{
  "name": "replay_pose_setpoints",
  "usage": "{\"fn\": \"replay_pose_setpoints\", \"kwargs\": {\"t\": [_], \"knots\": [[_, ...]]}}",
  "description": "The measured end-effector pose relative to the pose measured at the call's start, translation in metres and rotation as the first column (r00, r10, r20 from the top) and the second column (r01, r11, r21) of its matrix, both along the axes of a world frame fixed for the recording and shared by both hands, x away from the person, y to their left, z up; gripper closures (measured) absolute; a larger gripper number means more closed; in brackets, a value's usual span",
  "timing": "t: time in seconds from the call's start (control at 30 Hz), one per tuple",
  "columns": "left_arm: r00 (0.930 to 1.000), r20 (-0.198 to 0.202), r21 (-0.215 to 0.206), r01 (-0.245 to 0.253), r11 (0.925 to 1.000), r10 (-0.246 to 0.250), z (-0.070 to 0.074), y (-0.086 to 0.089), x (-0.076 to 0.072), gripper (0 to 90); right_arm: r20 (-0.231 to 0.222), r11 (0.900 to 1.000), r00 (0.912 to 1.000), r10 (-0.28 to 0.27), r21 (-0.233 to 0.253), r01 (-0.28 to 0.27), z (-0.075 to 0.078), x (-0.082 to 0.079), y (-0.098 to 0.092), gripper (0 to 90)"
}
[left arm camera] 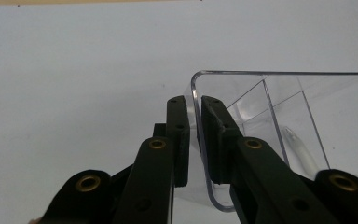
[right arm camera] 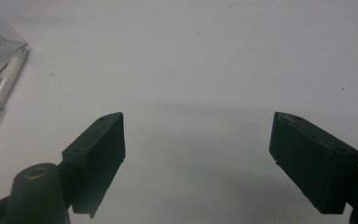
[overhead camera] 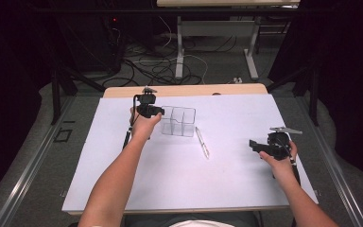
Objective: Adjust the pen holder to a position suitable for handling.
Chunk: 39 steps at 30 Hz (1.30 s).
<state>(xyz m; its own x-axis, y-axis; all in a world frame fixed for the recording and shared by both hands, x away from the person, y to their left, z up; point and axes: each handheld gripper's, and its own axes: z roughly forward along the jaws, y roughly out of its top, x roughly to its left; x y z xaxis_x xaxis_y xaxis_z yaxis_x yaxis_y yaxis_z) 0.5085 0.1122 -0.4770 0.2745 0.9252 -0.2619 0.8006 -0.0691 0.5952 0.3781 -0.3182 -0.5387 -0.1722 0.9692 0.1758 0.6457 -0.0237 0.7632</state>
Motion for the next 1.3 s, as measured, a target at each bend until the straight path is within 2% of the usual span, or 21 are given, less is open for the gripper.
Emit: {"fn": "replay_pose_setpoints", "kwargs": {"t": [0.13, 0.23, 0.47, 0.5, 0.57, 0.63, 0.67, 0.77, 0.83, 0.9, 1.1, 1.3], "knots": [[0.9992, -0.035, -0.053, -0.02, 0.9984, 0.019, 0.001, 0.001, 0.002, 82.9, -0.006, 1.0, 1.0, 0.0, 0.003, 0.0, -0.001, 0.0, 0.0, 17.8], [0.9981, -0.055, -0.045, -0.029, 0.9985, 0.027, 0.003, 0.002, 0.003, 83.0, -0.01, 1.0, 0.9999, 0.004, 0.005, -0.004, -0.001, 0.0, 0.0, 17.8], [0.9922, -0.111, -0.079, -0.067, 0.9946, 0.058, 0.004, 0.013, 0.007, 83.6, -0.005, 1.0, 1.0, 0.003, 0.005, -0.003, -0.001, 0.0, 0.0, 17.9], [0.9905, -0.12, -0.1, -0.078, 0.9919, 0.066, 0.004, 0.015, 0.007, 83.6, -0.005, 1.0, 1.0, 0.003, 0.005, -0.003, -0.001, 0.0, 0.0, 17.9], [0.9885, -0.134, -0.105, -0.084, 0.9909, 0.07, 0.004, 0.02, 0.007, 84.0, -0.006, 1.0, 1.0, 0.001, 0.005, -0.001, -0.001, 0.0, 0.0, 17.9], [0.9854, -0.151, -0.135, -0.098, 0.986, 0.078, 0.003, 0.024, 0.007, 84.4, -0.008, 1.0, 1.0, 0.001, 0.006, -0.001, -0.001, 0.001, 0.0, 17.9], [0.9847, -0.156, -0.133, -0.1, 0.9861, 0.078, 0.004, 0.027, 0.006, 84.3, -0.008, 1.0, 1.0, 0.002, 0.006, -0.002, -0.001, 0.001, 0.0, 17.9], [0.9816, -0.17, -0.165, -0.116, 0.9795, 0.088, 0.005, 0.032, 0.004, 84.2, -0.008, 1.0, 1.0, 0.002, 0.007, -0.002, -0.001, 0.001, 0.0, 17.9], [0.9778, -0.189, -0.185, -0.126, 0.9747, 0.09, 0.006, 0.035, 0.002, 84.3, -0.007, 1.0, 1.0, 0.003, 0.004, -0.003, -0.001, 0.001, 0.0, 17.9], [0.9764, -0.195, -0.189, -0.131, 0.9732, 0.093, 0.007, 0.039, -0.002, 84.3, -0.007, 1.0, 1.0, 0.002, 0.003, -0.002, -0.001, 0.001, 0.001, 17.9], [0.9694, -0.226, -0.249, -0.153, 0.9563, 0.096, 0.008, 0.048, -0.019, 84.2, -0.004, 1.0, 1.0, 0.004, 0.003, -0.004, -0.001, 0.0, 0.001, 17.9], [0.9685, -0.234, -0.269, -0.149, 0.9515, 0.085, 0.009, 0.056, -0.037, 84.2, -0.004, 1.0, 0.9999, 0.011, -0.001, -0.011, 0.0, -0.001, 0.003, 17.9]]}}
